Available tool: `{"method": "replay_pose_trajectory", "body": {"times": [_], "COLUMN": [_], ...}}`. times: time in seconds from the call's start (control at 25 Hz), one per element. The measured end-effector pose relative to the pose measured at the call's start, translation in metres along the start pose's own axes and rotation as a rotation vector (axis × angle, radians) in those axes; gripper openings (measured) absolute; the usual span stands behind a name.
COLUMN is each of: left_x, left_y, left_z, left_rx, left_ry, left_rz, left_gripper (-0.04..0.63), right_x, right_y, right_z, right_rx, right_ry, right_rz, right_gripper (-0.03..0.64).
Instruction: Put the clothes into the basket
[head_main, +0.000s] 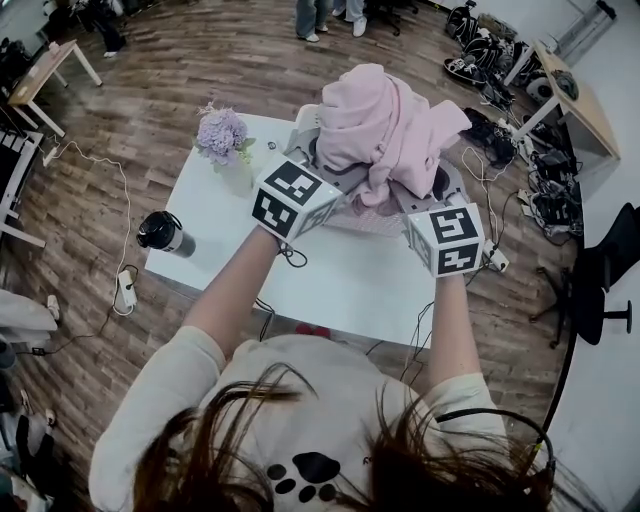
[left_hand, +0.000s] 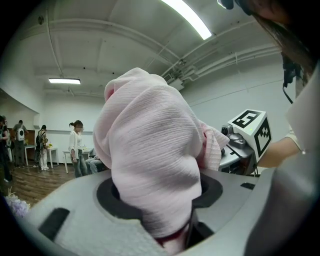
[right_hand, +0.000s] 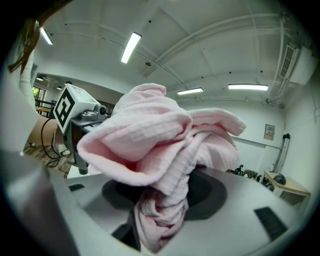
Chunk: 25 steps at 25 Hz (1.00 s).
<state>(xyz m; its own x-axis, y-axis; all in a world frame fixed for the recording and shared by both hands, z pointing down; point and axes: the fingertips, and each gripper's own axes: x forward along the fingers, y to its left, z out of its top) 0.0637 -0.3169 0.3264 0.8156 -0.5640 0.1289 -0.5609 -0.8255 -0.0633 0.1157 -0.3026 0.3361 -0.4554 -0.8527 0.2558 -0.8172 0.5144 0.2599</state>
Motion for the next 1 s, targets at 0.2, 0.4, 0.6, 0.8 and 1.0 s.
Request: {"method": "replay_pose_trajectory", "body": {"times": [0.2,0.4,0.6,0.8,1.0], "left_x": [0.021,0.04,0.054,0.059,0.056], "left_y": [0.029,0.051,0.056,0.059,0.061], "left_z": [-0.002,-0.035,-0.075,-0.103,-0.133], "left_rx": [0.0,-0.042,-0.1,-0.157,-0.159], "left_ry": [-0.005,0.056,0.163,0.252,0.424], "left_rz": [0.013,0.028,0.034,0.051,0.069], "left_gripper": [0.247,0.247,0.249,0.249,0.323], "right_x": [0.031,0.064,0.082,0.092,0.087], "right_y": [-0.02,-0.025,-0.021,-0.016,-0.02], "right_z": [-0.004,-0.032,-0.072,-0.098,-0.136], "right_rx": [0.013,0.056,0.13,0.192,0.254], "right_ry": [0.016,0.081,0.171,0.245,0.392], "right_rz": [-0.015,0.002,0.045,0.076,0.083], "right_gripper": [0.232,0.232,0.232,0.233,0.293]}}
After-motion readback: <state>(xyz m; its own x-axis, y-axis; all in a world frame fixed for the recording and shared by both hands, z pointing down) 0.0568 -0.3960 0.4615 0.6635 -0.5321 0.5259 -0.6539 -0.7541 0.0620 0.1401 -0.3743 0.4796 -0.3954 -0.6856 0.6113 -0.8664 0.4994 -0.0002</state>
